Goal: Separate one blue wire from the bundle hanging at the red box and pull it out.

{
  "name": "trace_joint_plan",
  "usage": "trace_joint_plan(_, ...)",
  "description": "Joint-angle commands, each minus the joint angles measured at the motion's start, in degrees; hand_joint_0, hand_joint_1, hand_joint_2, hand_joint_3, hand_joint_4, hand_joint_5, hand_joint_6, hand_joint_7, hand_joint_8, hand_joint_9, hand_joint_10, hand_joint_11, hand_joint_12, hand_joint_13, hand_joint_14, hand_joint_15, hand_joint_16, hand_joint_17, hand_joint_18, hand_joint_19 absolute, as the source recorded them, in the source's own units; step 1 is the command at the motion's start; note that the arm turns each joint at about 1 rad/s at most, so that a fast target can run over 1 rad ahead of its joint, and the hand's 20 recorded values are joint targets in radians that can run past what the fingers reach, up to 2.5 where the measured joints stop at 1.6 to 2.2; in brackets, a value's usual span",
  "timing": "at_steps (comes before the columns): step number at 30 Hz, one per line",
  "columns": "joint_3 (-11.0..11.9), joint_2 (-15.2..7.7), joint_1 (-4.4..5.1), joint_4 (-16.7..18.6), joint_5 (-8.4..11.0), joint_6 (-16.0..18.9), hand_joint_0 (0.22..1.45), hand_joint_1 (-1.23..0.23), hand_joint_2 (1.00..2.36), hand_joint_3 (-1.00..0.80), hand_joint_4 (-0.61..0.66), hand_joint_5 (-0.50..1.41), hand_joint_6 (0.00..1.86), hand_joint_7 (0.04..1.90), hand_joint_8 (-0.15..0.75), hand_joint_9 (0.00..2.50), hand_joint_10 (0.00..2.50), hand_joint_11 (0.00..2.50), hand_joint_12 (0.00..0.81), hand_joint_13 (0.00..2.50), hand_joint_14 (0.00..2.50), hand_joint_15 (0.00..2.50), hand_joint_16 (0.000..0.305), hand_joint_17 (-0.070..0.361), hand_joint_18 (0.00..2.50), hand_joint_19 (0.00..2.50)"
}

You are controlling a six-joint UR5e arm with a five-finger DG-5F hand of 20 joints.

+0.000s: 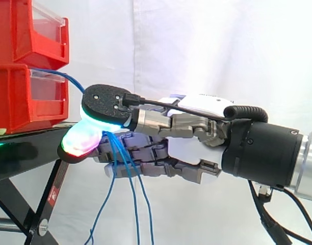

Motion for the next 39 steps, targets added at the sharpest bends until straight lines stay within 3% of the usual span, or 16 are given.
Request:
trace_joint_plan(1, 0.0, 0.0, -0.19, -0.1, -1.27, 0.1, 0.58, -0.58, 1.0, -0.49, 0.29, -0.17, 0.5, 1.16, 0.271, 0.35, 0.0, 0.12, 0.354, 0.11, 0.0, 0.1, 0.054, 0.121, 0.08, 0.35)
trace_joint_plan(9, -0.1, 1.7, -0.37, -0.7, -1.53, -0.2, 0.58, -0.6, 1.0, -0.49, 0.29, -0.16, 0.5, 1.16, 0.276, 0.38, 0.0, 0.1, 0.36, 0.15, 0.0, 0.08, 0.054, 0.122, 0.13, 0.32)
trace_joint_plan(13, -0.1, 2.8, -0.72, -3.6, -1.62, -0.3, 0.58, -0.6, 1.0, -0.49, 0.29, -0.16, 0.5, 1.16, 0.277, 0.38, 0.0, 0.1, 0.359, 0.15, 0.0, 0.08, 0.054, 0.122, 0.13, 0.32)
trace_joint_plan(20, -0.1, 2.8, -1.33, -3.9, -2.24, -0.3, 0.58, -0.6, 1.0, -0.49, 0.29, -0.16, 0.5, 1.16, 0.278, 0.38, 0.0, 0.09, 0.359, 0.15, 0.0, 0.08, 0.054, 0.122, 0.13, 0.33)
trace_joint_plan(27, -0.1, 2.7, -2.65, -4.3, -2.32, -1.5, 0.58, -0.6, 1.0, -0.49, 0.3, -0.16, 0.5, 1.15, 0.276, 0.38, 0.0, 0.1, 0.36, 0.15, 0.0, 0.08, 0.054, 0.122, 0.13, 0.33)
trace_joint_plan(39, -0.1, 2.7, -3.71, -5.2, -3.91, -2.0, 0.58, -0.6, 1.0, -0.48, 0.29, -0.16, 0.5, 1.16, 0.277, 0.38, 0.0, 0.1, 0.361, 0.16, 0.0, 0.09, 0.054, 0.121, 0.14, 0.33)
